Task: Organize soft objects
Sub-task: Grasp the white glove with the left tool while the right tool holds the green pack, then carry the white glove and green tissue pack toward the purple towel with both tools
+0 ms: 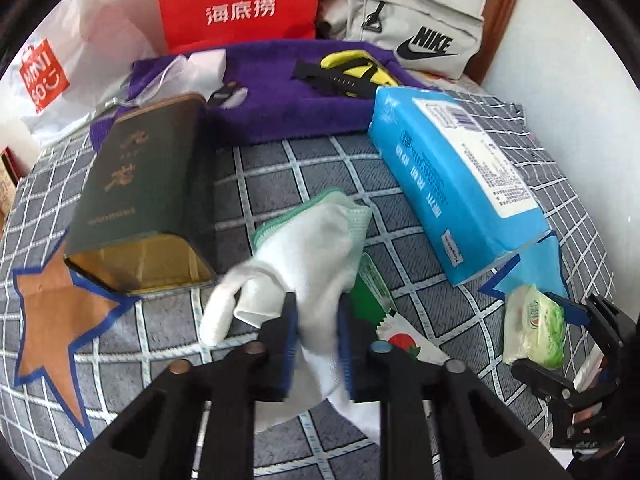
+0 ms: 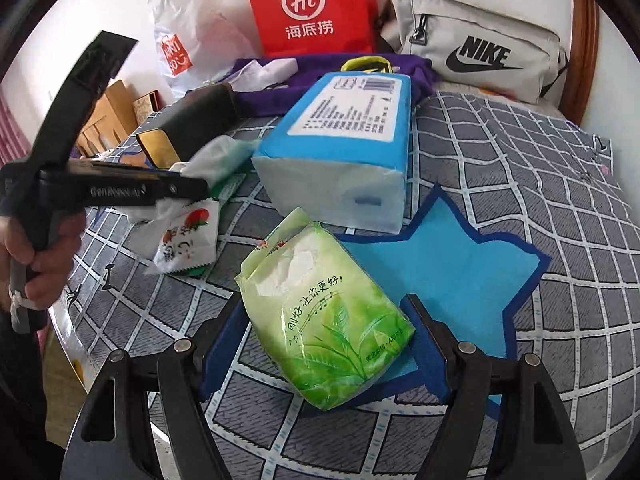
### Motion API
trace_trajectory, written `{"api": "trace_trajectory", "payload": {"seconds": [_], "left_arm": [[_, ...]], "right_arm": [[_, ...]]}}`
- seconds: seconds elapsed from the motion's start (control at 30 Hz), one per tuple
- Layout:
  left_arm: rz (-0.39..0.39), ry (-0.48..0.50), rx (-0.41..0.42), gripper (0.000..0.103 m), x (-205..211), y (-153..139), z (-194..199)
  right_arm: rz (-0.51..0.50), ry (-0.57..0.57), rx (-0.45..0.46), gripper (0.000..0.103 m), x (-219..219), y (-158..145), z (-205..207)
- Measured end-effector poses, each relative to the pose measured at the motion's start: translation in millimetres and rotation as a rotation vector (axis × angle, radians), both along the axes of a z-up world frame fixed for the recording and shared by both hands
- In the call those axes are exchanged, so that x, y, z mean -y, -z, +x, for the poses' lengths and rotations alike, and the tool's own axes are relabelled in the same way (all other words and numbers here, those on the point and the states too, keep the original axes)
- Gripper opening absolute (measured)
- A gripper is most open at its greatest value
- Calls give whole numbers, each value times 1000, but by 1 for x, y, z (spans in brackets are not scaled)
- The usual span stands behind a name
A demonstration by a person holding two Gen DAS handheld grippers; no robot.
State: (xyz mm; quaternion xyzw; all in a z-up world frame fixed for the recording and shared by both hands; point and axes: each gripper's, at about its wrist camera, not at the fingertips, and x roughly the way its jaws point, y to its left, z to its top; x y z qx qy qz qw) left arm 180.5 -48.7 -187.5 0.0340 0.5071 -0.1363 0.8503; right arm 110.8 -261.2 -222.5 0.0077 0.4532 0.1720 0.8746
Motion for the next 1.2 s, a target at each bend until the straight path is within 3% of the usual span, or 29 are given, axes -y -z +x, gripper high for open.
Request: {"api": "trace_trajectory", "payload": {"seconds": [0.27,0.8,1.2], "left_arm": [[12,-6,40,12,-15,-18,-21],[-71,-128,70,12,-77,-38,-60],[-188,-172,82,12,-117,-47,-81]], "right_arm": [[6,17,8,76,-1,2,0],[3,61,37,76,-5,-28,-11],[46,94,40,76,-10,-44,-16]]}}
